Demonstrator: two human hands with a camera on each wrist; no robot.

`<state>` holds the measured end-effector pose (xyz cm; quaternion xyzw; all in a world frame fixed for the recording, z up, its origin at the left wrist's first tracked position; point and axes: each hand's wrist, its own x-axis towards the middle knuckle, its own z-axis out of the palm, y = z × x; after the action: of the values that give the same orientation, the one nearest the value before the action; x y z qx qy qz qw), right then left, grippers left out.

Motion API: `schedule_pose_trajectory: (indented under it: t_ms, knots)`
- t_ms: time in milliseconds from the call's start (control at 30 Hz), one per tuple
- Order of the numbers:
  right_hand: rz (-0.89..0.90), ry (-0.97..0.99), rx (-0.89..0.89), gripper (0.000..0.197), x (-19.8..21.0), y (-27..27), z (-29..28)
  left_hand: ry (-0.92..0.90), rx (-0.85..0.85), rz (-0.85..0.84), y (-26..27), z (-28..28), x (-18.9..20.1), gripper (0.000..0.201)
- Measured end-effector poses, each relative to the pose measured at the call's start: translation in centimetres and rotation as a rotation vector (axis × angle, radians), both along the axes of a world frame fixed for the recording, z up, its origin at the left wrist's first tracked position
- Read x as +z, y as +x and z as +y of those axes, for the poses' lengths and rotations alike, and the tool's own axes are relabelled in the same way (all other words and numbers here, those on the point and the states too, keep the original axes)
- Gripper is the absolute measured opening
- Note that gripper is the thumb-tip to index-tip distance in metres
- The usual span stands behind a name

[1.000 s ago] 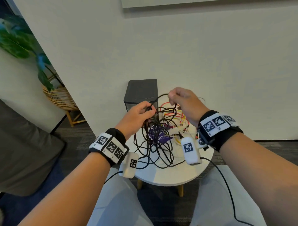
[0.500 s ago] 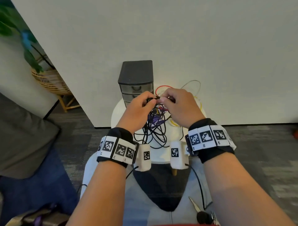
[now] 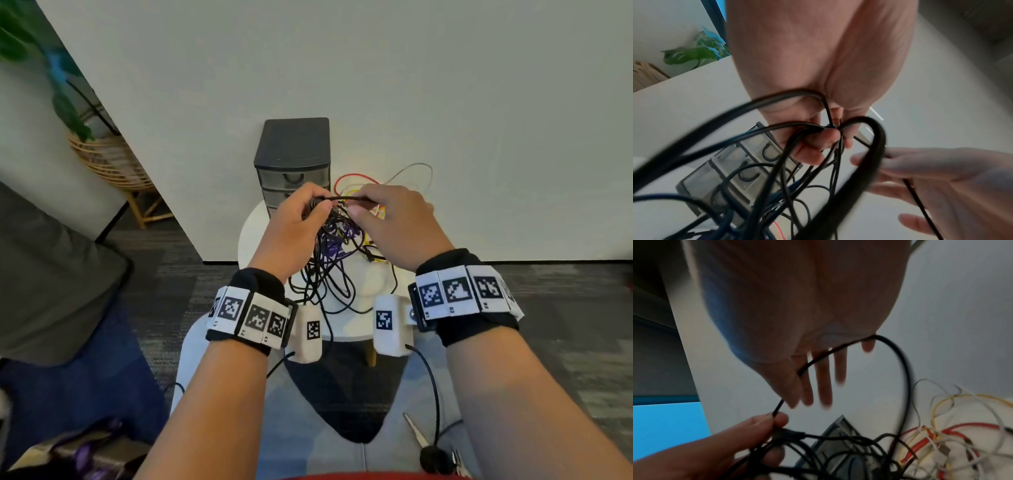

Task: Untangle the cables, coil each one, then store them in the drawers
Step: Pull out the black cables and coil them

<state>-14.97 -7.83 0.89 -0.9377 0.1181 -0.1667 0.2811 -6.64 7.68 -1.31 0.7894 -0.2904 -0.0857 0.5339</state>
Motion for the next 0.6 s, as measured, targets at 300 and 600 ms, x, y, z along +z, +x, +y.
schedule_pose_trajectory:
  t_ms: [300, 600]
  knots:
    - [-0.677, 0.772, -0.407, 0.026, 1.4, -0.2, -4.0, 0.038, -0.001, 0.057, 0.8, 1.0, -0.7, 0.013]
    - [-0.969, 1.086, -0.49, 0.021, 3.4, -2.4, -4.7, 0.1, -0.085, 0.044, 0.8, 0.1, -1.6, 0.018]
